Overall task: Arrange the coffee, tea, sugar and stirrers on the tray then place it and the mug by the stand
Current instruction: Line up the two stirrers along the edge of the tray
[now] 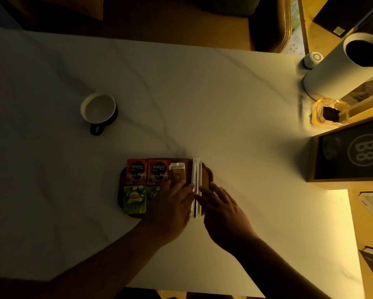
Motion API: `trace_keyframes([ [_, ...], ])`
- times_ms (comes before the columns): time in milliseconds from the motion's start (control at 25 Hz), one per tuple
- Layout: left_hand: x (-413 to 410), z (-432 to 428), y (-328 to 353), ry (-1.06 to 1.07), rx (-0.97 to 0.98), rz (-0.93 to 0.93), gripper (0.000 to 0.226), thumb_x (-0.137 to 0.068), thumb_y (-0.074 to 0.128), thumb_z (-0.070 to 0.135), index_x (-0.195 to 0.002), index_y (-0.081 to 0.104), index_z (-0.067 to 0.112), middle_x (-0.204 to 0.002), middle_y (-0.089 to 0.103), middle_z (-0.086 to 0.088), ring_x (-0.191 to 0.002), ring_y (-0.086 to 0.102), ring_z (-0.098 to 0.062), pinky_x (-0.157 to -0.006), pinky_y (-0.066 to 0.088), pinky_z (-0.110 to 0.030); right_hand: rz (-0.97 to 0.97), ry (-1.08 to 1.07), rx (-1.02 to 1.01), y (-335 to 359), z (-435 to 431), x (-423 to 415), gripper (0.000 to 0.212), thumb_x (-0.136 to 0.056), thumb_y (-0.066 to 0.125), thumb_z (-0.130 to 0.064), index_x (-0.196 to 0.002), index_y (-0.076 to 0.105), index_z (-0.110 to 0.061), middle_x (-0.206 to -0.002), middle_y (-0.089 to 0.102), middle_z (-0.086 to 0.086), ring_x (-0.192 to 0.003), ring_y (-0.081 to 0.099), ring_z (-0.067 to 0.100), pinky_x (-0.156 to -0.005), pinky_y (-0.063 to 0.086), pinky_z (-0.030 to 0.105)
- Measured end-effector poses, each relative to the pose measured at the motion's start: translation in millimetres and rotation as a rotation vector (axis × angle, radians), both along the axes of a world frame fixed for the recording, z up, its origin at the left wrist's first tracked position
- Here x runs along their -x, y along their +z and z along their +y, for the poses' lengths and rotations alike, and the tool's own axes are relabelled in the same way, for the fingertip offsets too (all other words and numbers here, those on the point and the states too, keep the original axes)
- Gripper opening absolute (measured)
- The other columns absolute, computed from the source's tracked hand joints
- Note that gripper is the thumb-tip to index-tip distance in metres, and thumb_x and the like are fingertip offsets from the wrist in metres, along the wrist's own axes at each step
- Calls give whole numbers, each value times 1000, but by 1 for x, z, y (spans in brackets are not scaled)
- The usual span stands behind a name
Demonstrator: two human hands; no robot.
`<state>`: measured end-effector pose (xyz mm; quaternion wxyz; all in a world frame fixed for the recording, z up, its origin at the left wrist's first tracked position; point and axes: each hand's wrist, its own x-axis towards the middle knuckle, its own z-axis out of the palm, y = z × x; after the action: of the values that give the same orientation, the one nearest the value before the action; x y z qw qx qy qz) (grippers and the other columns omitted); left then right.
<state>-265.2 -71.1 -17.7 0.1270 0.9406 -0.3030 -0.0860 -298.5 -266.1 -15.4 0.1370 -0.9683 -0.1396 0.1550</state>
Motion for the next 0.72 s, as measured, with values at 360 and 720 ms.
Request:
trace_keyframes([
  [360, 5, -1, -3, 0, -74, -3, 62, -84, 68, 41, -140, 55, 16, -146, 55, -5, -139, 45, -28, -110, 39, -55, 43, 31, 13, -13, 2, 0, 67, -87, 59, -23, -151, 39, -30, -161, 37, -2, -150, 13, 21, -117, 12, 45],
  [720, -6, -1, 0, 46, 52, -27, 51, -89, 61, 41, -132, 58, 13, -139, 58, -9, -135, 48, -28, -112, 40, -48, -9, -111, -45, 2, 12, -18, 40, -89, 65, -30, -129, 65, -31, -139, 61, -6, -135, 47, 23, -108, 40, 41],
])
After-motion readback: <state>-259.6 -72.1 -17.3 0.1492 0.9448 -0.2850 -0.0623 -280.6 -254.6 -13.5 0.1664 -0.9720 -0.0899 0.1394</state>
